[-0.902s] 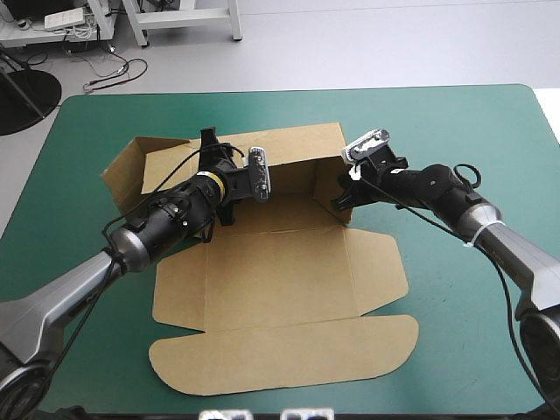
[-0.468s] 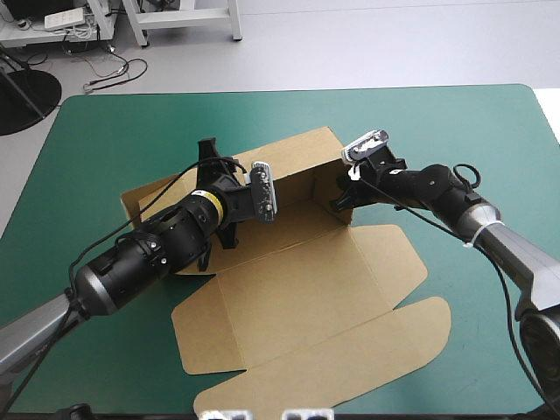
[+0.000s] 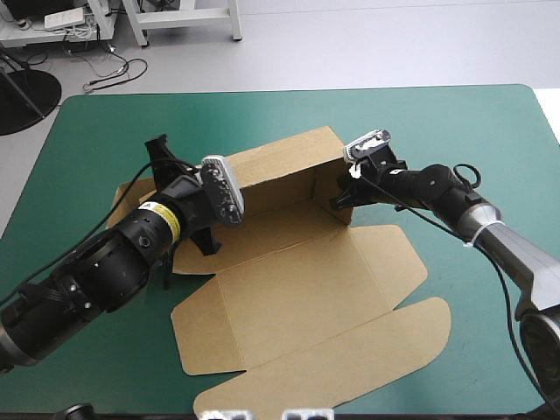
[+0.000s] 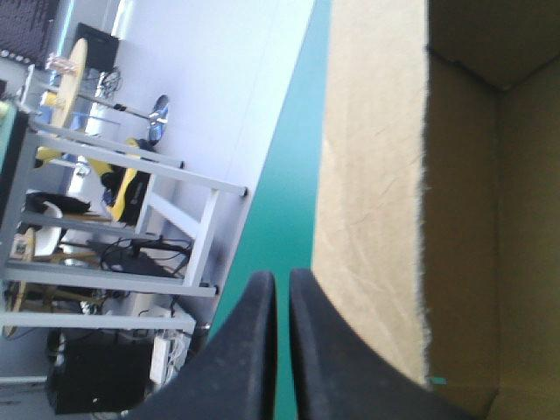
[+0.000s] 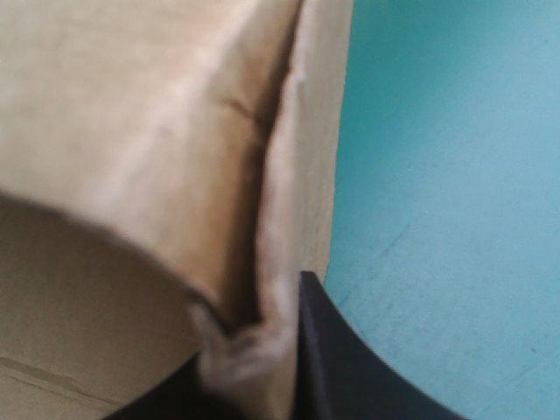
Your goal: Fold the box
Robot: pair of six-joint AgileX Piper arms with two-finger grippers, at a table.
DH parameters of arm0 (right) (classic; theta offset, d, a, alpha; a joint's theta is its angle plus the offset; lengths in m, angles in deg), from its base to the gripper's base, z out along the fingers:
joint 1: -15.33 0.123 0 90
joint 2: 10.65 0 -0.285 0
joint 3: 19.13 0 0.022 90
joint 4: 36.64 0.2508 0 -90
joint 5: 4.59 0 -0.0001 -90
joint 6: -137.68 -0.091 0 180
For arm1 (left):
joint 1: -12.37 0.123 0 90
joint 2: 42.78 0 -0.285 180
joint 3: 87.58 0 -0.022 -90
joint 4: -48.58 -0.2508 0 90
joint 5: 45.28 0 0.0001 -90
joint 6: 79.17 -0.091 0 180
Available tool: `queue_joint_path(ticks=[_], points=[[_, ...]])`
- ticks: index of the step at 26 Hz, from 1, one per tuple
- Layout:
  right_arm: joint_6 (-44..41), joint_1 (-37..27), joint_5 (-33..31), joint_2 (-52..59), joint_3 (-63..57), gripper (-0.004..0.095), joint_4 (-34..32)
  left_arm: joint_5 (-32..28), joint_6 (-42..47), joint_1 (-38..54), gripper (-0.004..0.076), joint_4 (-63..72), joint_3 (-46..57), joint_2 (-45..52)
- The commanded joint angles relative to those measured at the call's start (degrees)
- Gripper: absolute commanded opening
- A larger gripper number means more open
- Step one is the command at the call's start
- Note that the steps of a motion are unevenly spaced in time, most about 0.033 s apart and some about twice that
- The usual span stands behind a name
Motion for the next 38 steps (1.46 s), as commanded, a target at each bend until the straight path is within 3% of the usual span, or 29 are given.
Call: queue_joint_path(ticks=[1,3,7,10,14,21,26,30,35,38], points=[[-1.8,0.0,-2.3,3.4,2.6,0.0000,1.4,-1.2,7.5,0.4,0.0000,-8.9,-1.6,1.7],[-5.1,0.0,-3.5,4.0,4.2,0.0000,-0.4,-2.2,11.5,2.6,0.0000,-12.2,-1.8,1.5],[-19.1,0.0,-8.7,5.0,10.4,0.0000,-12.0,-4.5,16.0,11.7,0.0000,-11.5,-3.4,1.5],[-32.8,0.0,-15.3,5.0,15.5,0.0000,-22.4,-7.5,16.4,19.9,0.0000,-6.2,-4.8,1.5],[-42.6,0.0,-23.6,4.8,21.4,0.0000,-31.5,-11.1,15.8,33.2,0.0003,5.3,-5.1,0.8],[-51.8,0.0,-39.9,1.5,28.8,0.0000,-34.4,-9.1,4.5,49.6,0.0004,36.0,-5.1,-0.1],[-54.0,0.0,-46.8,-6.6,32.5,0.0000,-35.3,0.0,-3.0,57.2,0.0004,51.3,-5.1,-0.1],[-54.3,0.0,-47.2,-11.9,34.0,0.0000,-37.0,3.4,-3.3,57.9,0.0004,51.8,-5.1,-0.1],[-53.7,0.0,-38.0,-16.2,36.2,0.0016,-40.2,5.3,-3.3,57.9,0.0004,52.2,-5.1,-0.1],[-53.7,0.0,-36.6,-16.2,36.5,0.0168,-42.8,5.7,-3.3,57.9,0.0004,52.2,-5.1,-0.3]])
